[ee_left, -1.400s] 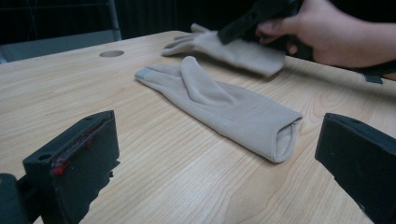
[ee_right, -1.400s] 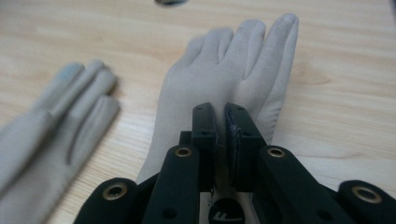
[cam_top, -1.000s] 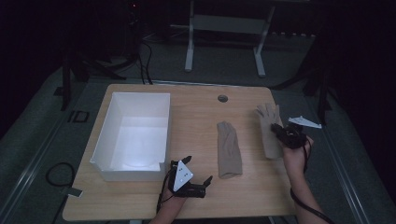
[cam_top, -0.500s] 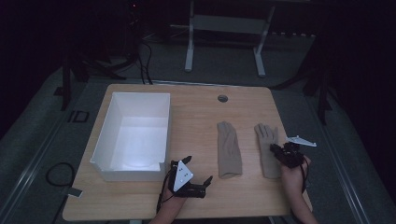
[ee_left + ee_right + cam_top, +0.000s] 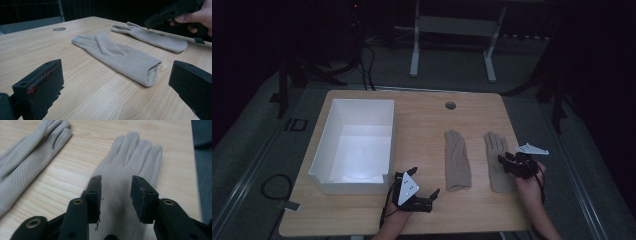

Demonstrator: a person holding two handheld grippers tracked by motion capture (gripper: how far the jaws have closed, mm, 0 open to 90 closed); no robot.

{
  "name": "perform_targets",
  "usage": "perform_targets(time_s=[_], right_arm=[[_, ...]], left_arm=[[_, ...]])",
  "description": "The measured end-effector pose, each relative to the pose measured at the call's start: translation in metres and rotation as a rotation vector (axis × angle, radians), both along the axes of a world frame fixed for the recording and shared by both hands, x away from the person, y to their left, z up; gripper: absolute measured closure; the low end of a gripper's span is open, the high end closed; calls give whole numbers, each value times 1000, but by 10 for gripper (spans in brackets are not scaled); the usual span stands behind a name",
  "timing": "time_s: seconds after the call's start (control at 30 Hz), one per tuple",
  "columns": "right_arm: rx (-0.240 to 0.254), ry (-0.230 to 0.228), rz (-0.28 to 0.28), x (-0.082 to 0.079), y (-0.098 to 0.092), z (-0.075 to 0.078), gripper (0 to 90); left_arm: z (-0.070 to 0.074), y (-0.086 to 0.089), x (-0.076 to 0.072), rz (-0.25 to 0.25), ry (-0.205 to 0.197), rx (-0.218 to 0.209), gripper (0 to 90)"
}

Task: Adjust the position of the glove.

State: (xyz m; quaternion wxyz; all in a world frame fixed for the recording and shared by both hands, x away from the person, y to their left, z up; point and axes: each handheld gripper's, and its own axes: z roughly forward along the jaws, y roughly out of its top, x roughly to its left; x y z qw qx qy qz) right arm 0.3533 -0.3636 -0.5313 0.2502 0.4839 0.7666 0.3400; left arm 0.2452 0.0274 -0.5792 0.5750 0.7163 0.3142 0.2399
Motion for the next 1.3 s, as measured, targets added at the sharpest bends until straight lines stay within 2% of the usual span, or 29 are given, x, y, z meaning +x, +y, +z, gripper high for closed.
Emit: perform_targets(time_s=[0.07,0.2,0.23,0.27,0.4,0.43,0.47,0.5,0.53,0.57,0.6,0.63,0.67,0.7,0.73,0.77,0.8,0.87,0.97,1.0,1.03,1.07,1.1,1.13,1.17,1.2,1.23,1.27,1.3], right_arm=[[-22,-10,50,1,-3,2,566],[-49,-3,88,4,-8,1,545],[-95,-11,117,5,-9,-4,531],[-100,13,122,7,-10,-9,525],[-69,33,119,9,-12,-15,518],[-40,51,118,10,-14,-22,575],[-37,52,125,10,-13,-23,618],[-41,53,136,10,-12,-23,661],[-41,53,136,10,-12,-23,661],[-59,57,143,9,-9,-22,738],[-59,57,143,9,-9,-22,738],[-55,68,119,10,-8,-21,807],[-55,68,119,10,-8,-21,807],[-38,75,86,9,-7,-19,828],[-38,75,86,9,-7,-19,828],[-14,74,49,9,-5,-16,833],[-14,74,49,9,-5,-16,833],[19,51,6,8,-2,-5,835],[43,15,-7,6,4,12,835],[43,15,-7,6,4,12,835],[63,-6,-8,5,9,24,835],[63,-6,-8,5,9,24,835],[80,-32,-7,5,16,37,835],[80,-32,-7,5,16,37,835],[97,-54,5,4,25,50,835],[97,-54,5,4,25,50,835],[116,-69,18,3,35,62,834],[116,-69,18,3,35,62,834],[127,-83,21,3,46,72,835]], left_arm=[[0,0,0,0,1,1,1],[0,0,0,0,5,1,1],[0,0,0,0,6,-1,1],[0,0,1,-3,8,-5,1],[0,0,0,-3,3,1,1],[0,0,0,-3,3,1,1],[0,0,0,-2,5,0,1],[0,0,0,-2,5,0,1],[0,0,0,-2,5,0,1],[0,0,0,-3,6,1,1],[0,0,0,-3,6,1,1],[0,0,0,-5,5,-1,1],[0,0,0,-5,5,-1,1],[0,0,0,-5,4,0,1],[0,0,0,-5,4,0,1],[0,0,0,-4,4,-1,1],[0,0,0,-4,4,-1,1],[0,0,0,-3,4,-3,1],[0,0,0,-3,4,-3,1],[0,0,0,-3,4,-3,1],[0,0,0,-3,4,-1,1],[0,0,0,-3,4,-1,1],[0,0,0,-4,4,-2,1],[0,0,0,-4,4,-2,1],[0,0,0,-5,3,-1,1],[0,0,0,-5,3,-1,1],[0,0,0,-5,3,-1,1],[0,0,0,-5,3,-1,1],[0,0,0,-5,3,-1,1]])
